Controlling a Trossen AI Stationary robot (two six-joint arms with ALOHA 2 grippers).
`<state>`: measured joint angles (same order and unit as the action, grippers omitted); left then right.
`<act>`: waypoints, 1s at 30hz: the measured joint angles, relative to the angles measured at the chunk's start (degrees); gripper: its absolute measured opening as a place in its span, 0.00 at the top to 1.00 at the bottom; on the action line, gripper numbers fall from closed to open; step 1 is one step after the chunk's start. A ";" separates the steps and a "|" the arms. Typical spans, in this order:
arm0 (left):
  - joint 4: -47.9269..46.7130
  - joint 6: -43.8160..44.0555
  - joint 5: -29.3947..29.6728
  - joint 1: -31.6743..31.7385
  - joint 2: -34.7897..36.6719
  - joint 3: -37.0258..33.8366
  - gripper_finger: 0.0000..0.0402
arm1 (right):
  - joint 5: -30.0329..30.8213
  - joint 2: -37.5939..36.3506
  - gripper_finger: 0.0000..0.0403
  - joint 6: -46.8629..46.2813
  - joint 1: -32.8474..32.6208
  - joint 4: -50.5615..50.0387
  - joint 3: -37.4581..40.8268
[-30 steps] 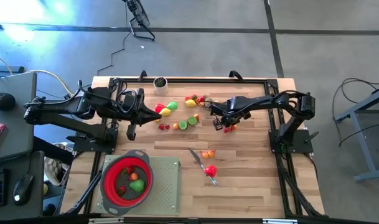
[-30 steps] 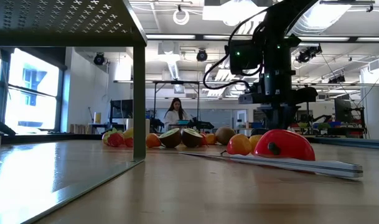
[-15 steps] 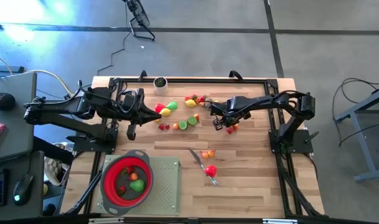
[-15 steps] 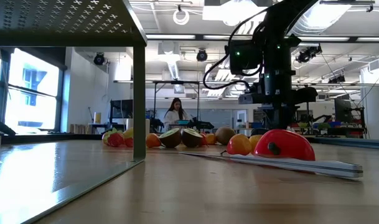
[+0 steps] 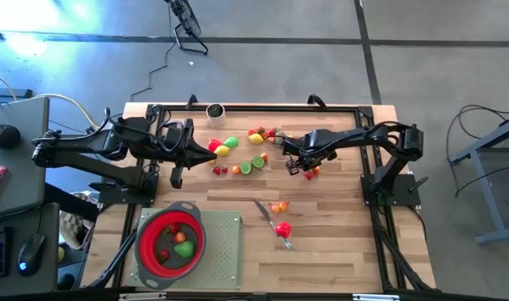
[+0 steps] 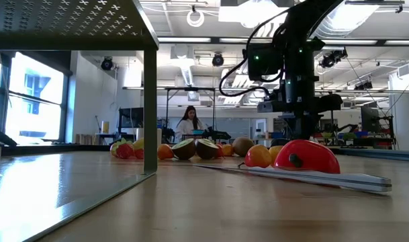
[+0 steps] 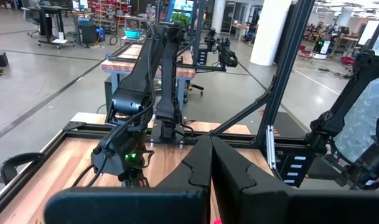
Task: Pick & Place Fruit
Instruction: Put the strawberry into the red strainer bowl on the shelf
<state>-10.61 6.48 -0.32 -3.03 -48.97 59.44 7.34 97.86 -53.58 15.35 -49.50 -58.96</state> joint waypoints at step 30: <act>0.02 0.02 -0.17 0.02 0.00 0.00 1.00 | -0.22 -0.02 0.99 1.33 0.00 0.82 0.00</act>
<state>-10.59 6.50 -0.49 -3.01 -48.97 59.44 7.11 97.84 -52.25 15.35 -48.67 -58.96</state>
